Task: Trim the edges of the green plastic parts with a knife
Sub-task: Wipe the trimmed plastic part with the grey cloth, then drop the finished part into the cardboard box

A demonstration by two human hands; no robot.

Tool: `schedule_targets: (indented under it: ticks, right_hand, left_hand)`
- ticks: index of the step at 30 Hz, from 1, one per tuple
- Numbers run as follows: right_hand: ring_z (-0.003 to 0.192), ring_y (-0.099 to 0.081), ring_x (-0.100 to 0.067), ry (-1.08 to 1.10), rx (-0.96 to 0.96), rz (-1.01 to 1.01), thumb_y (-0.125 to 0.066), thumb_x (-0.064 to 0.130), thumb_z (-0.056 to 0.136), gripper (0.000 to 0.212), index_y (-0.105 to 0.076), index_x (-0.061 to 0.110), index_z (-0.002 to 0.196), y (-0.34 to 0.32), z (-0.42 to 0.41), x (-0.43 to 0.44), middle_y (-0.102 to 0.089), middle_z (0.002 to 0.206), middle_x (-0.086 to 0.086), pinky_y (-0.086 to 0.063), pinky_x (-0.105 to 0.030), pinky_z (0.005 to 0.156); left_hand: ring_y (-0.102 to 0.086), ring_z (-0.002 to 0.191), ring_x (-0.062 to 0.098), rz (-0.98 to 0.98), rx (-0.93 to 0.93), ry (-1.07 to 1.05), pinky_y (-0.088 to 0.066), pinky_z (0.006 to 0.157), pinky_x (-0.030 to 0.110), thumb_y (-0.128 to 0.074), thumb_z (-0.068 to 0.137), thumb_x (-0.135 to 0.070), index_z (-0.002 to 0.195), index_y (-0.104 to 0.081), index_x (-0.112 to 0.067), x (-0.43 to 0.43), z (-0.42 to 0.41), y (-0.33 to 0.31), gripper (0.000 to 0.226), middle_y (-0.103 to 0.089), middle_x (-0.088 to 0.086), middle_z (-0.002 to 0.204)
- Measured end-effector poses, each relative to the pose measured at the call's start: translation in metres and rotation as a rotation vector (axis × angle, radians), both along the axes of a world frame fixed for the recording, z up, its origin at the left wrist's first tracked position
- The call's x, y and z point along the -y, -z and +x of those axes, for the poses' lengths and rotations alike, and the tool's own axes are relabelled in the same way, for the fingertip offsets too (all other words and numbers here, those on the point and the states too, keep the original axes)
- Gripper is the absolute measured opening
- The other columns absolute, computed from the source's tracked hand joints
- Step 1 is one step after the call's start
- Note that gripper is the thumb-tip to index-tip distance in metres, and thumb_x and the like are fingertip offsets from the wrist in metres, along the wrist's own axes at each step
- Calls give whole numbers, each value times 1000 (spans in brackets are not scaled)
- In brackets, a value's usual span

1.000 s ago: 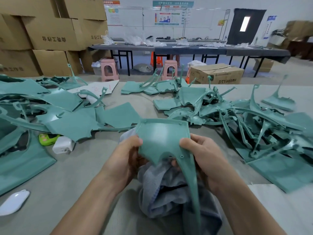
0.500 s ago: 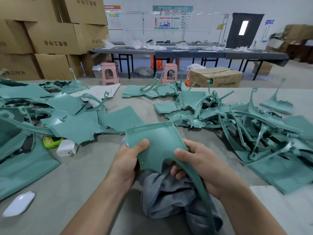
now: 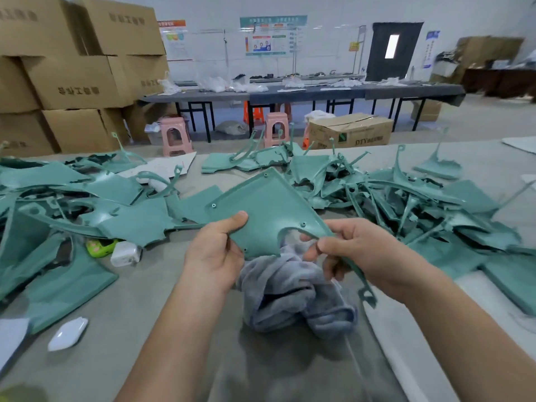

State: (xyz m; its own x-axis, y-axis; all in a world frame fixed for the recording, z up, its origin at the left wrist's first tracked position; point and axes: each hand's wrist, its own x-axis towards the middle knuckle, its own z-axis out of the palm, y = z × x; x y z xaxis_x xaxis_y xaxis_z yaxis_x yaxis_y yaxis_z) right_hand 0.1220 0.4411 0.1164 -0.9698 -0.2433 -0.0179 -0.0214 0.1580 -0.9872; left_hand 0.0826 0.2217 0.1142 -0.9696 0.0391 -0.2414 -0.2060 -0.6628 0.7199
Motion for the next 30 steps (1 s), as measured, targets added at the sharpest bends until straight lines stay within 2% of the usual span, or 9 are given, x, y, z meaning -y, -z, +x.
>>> schedule_targets:
  ticks: [3, 7, 12, 14, 17, 20, 24, 27, 30]
  right_hand:
    - [48, -48, -16, 220, -135, 66, -62, 1, 97, 23, -75, 4, 77, -5, 24, -24, -71, 67, -3, -35, -22, 47]
    - [50, -49, -17, 221, -163, 221, -68, 6, 92, 17, -77, 3, 78, -28, 75, -69, -67, 57, -2, -38, -24, 51]
    - [82, -70, -12, 1159, -395, 477, -70, 34, 88, 14, -79, 24, 89, -28, 142, -104, -78, 86, 9, -56, -35, 85]
    - [83, -72, -20, 1065, -310, 230, -66, 44, 91, 29, -77, 17, 91, -21, 172, -99, -78, 86, -1, -59, -44, 85]
    - [105, -74, -25, 695, -138, -507, -67, 58, 83, 45, -75, 24, 109, -11, 216, -88, -77, 112, -3, -61, -49, 90]
    - [109, -72, -28, 802, -213, -843, -76, 45, 79, 45, -79, 11, 108, 0, 262, -111, -74, 118, -14, -56, -51, 98]
    - [93, -76, -29, 1272, -247, -964, -61, -5, 93, 24, -68, -2, 116, 33, 337, -156, -75, 112, -19, -64, -41, 81]
    - [90, -76, -30, 1353, -174, -1033, -65, -7, 84, 25, -71, 1, 107, 75, 397, -164, -75, 111, -21, -65, -44, 76]
    - [82, -78, -29, 1529, -65, -1158, -72, -3, 75, 23, -76, 2, 97, 124, 459, -157, -77, 103, -19, -65, -40, 68]
  left_hand:
    - [-75, 79, 27, -86, -15, -43, -63, 76, 43, -64, 88, 4, 102, -69, -8, -11, 12, -8, 18, -77, 12, 97]
    - [-74, 84, 22, -317, -258, 166, -61, 71, 31, -70, 86, -12, 108, -71, -13, -27, 39, -16, 23, -78, 4, 96]
    - [-75, 68, 26, -525, -432, 234, -59, 53, 26, -66, 93, -6, 105, -70, -10, -76, 83, -23, 14, -78, 5, 90]
    - [-77, 77, 24, -561, -643, 167, -60, 59, 26, -63, 97, -9, 100, -72, -28, -111, 108, -25, 21, -78, -9, 89]
    - [-66, 104, -5, -1060, -1319, 76, -53, 87, 14, -59, 90, -17, 119, -69, -42, -168, 161, -12, 40, -71, -25, 111]
    - [-52, 133, 13, -1279, -1682, 225, -43, 108, 29, -72, 76, -10, 145, -50, -31, -219, 215, 15, 75, -54, -8, 147]
    - [-35, 125, -29, -730, -1169, 823, -30, 100, -2, -70, 85, -30, 153, -39, -31, -271, 264, 39, 75, -34, -46, 138]
    - [-62, 119, 1, -410, -737, 1255, -51, 98, 22, -69, 90, -12, 140, -56, -16, -321, 298, 72, 52, -63, -18, 132]
    - [-75, 95, 23, -488, -570, 1482, -60, 80, 38, -72, 81, -10, 90, -81, -20, -355, 355, 115, 16, -79, 3, 101]
